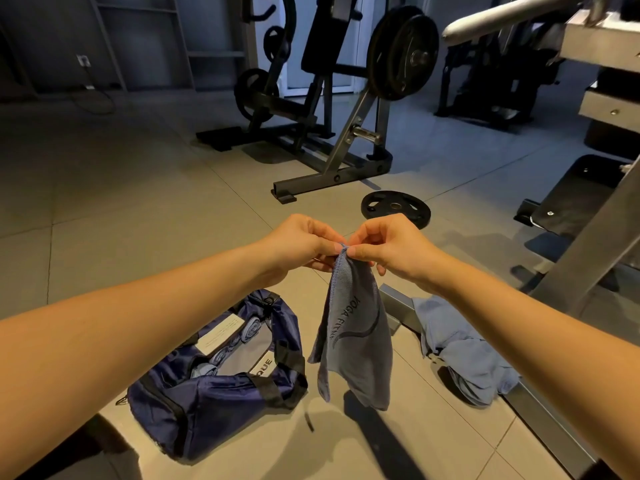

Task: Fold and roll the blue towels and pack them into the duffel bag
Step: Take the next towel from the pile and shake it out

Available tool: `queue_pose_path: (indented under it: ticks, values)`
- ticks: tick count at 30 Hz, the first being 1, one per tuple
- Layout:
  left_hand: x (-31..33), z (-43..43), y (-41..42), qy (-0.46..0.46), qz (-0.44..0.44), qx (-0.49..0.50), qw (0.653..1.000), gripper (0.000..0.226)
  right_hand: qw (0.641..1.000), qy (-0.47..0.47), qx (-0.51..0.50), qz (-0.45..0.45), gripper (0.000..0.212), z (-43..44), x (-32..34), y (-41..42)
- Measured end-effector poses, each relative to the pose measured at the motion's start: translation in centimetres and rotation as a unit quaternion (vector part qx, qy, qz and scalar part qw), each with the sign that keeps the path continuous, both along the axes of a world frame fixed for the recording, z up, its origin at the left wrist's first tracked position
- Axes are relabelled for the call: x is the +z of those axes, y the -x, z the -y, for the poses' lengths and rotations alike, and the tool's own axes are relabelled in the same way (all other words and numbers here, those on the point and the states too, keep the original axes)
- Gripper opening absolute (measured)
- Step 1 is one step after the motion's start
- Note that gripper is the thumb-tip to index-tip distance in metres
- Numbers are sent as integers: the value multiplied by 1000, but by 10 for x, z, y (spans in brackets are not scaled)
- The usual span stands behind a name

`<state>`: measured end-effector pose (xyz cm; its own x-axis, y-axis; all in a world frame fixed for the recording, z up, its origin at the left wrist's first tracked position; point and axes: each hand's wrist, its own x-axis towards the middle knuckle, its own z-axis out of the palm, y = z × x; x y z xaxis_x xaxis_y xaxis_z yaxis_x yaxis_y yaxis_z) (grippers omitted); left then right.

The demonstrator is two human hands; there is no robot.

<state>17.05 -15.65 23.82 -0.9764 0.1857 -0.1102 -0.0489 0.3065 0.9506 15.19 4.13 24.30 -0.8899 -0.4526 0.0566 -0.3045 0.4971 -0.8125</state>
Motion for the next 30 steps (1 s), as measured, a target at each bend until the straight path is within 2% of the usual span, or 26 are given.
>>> queue_pose_path:
  ticks: [10, 13, 19, 24, 30]
  values:
    - [4, -5, -4, 27, -33, -5, 999, 13, 999, 11, -29, -21, 21, 5, -2, -2]
    - [2, -6, -4, 28, -52, 2, 998, 16, 999, -29, -11, -21, 15, 4, -4, -2]
    - [-1, -9, -5, 50, -87, 21, 995, 20, 999, -33, 5, -38, 8, 4, -5, -1]
    - [-10, -8, -6, 62, -69, 18, 996, 11, 999, 14, 7, -50, 7, -3, 9, 1]
    - [-35, 1, -13, 74, -32, -4, 997, 7, 994, 100, -52, 2, 14, -19, 19, 5]
